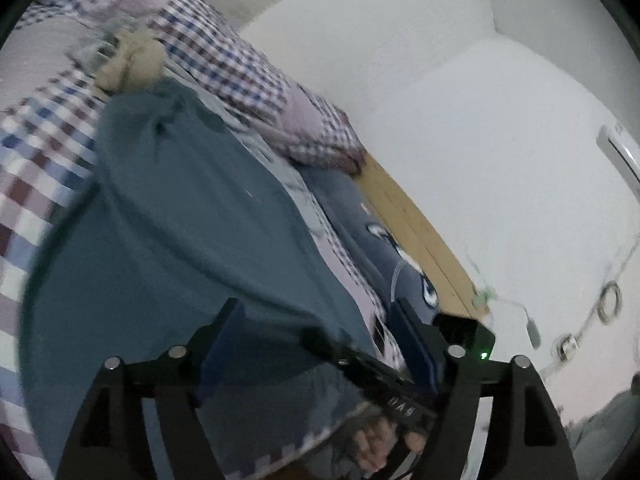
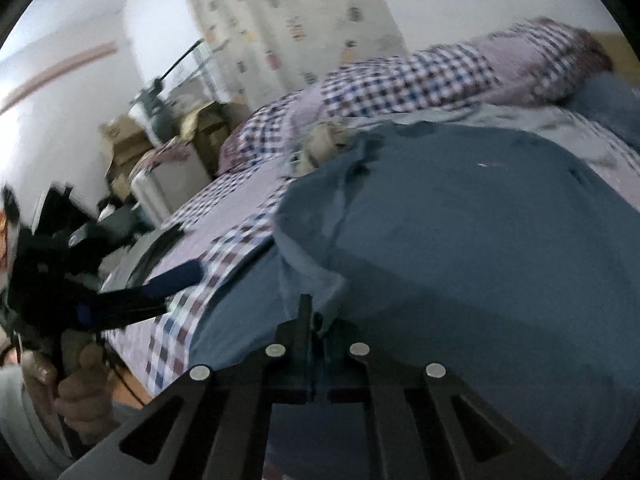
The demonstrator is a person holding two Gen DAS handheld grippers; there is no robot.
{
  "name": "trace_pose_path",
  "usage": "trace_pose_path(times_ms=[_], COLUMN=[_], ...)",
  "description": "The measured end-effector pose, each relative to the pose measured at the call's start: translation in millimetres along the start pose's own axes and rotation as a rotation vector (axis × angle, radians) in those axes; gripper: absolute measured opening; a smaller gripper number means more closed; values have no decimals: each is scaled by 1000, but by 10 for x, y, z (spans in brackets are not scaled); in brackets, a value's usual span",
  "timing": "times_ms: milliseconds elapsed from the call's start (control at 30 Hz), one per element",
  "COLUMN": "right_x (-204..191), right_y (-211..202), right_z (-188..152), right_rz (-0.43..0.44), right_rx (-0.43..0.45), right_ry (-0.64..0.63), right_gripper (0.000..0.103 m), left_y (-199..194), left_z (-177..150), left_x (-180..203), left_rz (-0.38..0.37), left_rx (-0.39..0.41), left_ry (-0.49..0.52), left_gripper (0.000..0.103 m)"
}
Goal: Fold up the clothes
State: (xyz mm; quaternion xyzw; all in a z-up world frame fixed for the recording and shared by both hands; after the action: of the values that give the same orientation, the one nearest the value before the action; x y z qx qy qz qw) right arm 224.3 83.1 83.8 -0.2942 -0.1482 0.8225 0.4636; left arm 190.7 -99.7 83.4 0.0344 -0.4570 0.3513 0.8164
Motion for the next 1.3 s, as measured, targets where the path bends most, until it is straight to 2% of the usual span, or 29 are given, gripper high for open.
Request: trace_pose_path(times_ms=[100,167,333,500,600,800,967,1100,1167,1200,1233,1300], right_x=[277,479,979,1504,1907,2693,3071,3209,3242,3257,3268,3285], right_y=[-91,-159,-269,-271,-274,-250,-192,-98,-54,-40,-27,-10], right_z=[103,215,495,879,1159,1430,1499,1506,1507,1508,1507,1500], right_rz=[-32,-64,-141,-221,-286,-392,-429,-431,-430,-429,-429,-428], right_rx=[22,47,96,140,179,225,227,204,191,186,181,170], right_ry=[62,97,165,181,205,314,354,349,344,343,340,334], right_gripper=[1,1,1,1,1,1,1,1,1,1,1,1], left_y=[-134,-210,-234,29,248,706,1119,1483,1607,1686,1765,1864], left_z=[111,189,331,487,626,953,1188,1223,1233,1222,1226,1243], left_x=[-201,-342,-464,-520,-653,-956,-1140,-1170,-1226,-1281,-1355,-1455], left_rz=[106,216,471,618,672,762,795,831,839,855,878,901], left_rx=[69,108,124,99,76,34,7,-58,-88,-126,-164,-208], left_ry=[-23,-20,119,276,313,381,451,603,629,634,641,649], left_gripper=[79,79,79,79,79,79,79,78,74,62,46,29])
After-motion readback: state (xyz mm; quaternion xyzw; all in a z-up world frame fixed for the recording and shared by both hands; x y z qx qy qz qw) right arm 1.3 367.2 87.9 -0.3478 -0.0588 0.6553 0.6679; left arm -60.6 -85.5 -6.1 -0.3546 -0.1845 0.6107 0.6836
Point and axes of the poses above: each gripper's, at about its wrist camera, not at the fingertips, and y roughly the way its jaws point, x to its right, z to its top, the point moved 5 cm from there along y, roughly the way its jaws point
